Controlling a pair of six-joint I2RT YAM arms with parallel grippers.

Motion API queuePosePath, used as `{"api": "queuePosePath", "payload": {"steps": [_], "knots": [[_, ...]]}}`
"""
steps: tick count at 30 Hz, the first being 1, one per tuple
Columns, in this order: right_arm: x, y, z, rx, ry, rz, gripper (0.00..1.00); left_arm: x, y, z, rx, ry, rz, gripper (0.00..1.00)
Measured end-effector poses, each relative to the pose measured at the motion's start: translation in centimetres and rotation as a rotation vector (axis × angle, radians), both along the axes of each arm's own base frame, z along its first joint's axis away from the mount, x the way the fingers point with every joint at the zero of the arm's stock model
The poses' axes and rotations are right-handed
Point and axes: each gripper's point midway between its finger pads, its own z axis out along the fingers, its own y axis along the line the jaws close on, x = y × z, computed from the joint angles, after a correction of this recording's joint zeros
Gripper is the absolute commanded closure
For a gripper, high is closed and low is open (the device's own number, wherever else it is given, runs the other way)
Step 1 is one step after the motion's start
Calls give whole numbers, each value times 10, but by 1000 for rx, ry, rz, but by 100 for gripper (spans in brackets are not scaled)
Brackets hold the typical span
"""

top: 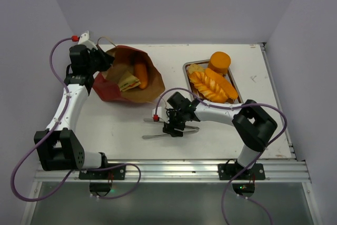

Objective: Take the fake bread out of the paper bag

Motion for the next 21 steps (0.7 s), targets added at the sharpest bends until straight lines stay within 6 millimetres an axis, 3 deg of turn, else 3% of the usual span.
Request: {"api": "queuePosePath", "payload": {"steps": [5, 11, 14, 17, 21], "knots": [[-2, -10, -2, -46, 5, 1, 22, -1, 0, -1, -1, 1, -3, 100], [-4, -15, -3, -67, 9, 14, 24, -2, -1, 2, -1, -5, -4, 100], [-1, -15, -4, -77, 3, 17, 35, -2, -1, 2, -1, -7, -4, 100], [3, -13, -5, -86, -10, 20, 64, -3, -1, 2, -1, -7, -4, 100], [8, -14, -5, -89, -16, 13, 92, -5, -1, 2, -1, -6, -4, 100]]}}
